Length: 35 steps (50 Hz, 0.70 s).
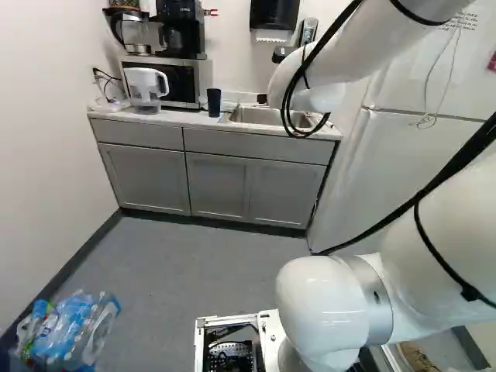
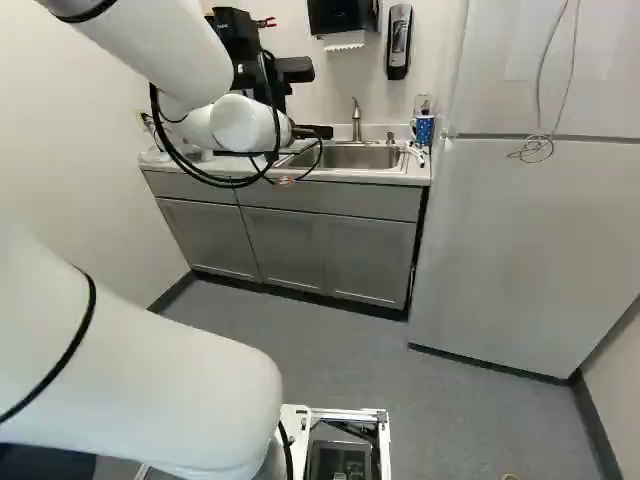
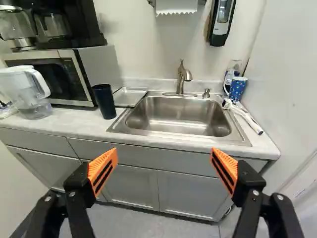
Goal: Rinse the cup and place it in the tray
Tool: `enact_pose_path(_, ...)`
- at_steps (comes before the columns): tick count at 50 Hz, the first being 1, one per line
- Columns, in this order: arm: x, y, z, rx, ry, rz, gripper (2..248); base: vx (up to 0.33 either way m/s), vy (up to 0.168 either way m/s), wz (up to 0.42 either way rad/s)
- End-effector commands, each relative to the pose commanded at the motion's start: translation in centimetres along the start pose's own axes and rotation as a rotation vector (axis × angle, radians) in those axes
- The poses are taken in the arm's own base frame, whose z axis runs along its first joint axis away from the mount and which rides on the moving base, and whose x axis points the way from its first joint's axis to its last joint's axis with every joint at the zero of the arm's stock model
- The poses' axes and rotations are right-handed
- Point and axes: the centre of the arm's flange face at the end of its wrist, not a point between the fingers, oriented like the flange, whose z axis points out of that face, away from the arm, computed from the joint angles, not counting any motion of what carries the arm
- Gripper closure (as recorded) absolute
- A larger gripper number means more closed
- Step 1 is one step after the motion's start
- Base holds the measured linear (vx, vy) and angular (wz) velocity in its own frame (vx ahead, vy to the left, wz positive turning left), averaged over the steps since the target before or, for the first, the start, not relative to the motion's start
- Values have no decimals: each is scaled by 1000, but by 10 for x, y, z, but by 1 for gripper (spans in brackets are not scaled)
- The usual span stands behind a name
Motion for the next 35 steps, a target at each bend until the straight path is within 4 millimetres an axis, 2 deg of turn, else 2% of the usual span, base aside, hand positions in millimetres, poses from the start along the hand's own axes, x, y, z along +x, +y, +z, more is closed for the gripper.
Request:
enact_pose_path(16,17,0,-2,0,35,0,3,0,0,0)
enact_pose_path(35,17,0,-2,0,35,0,3,0,0,0)
